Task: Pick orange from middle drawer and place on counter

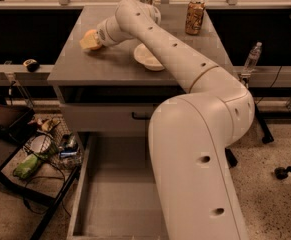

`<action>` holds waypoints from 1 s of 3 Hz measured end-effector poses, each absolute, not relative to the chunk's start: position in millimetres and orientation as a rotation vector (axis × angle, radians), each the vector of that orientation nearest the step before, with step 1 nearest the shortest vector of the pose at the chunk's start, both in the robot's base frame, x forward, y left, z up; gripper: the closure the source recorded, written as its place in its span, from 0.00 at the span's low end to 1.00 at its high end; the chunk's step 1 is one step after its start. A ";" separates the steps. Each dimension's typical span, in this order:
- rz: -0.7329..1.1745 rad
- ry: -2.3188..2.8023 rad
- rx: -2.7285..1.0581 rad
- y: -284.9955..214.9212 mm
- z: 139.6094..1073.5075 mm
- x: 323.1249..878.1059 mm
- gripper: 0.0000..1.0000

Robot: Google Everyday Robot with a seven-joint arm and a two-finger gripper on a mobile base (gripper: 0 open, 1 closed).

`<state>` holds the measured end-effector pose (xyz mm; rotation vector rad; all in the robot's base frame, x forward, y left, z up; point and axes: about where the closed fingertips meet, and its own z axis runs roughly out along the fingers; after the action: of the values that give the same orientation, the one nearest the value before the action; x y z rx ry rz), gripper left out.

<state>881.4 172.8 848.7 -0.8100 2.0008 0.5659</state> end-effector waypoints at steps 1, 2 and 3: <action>0.566 2.001 -0.810 172.9 848.6 881.4 0.00; 0.566 2.001 -0.810 172.9 848.6 881.4 0.00; 0.580 2.001 -0.848 165.2 861.0 877.9 0.00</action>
Offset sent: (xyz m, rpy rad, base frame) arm 0.0000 0.0000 0.0000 0.0000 0.0000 0.0000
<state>877.9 165.2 861.0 -0.8480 2.0009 0.5802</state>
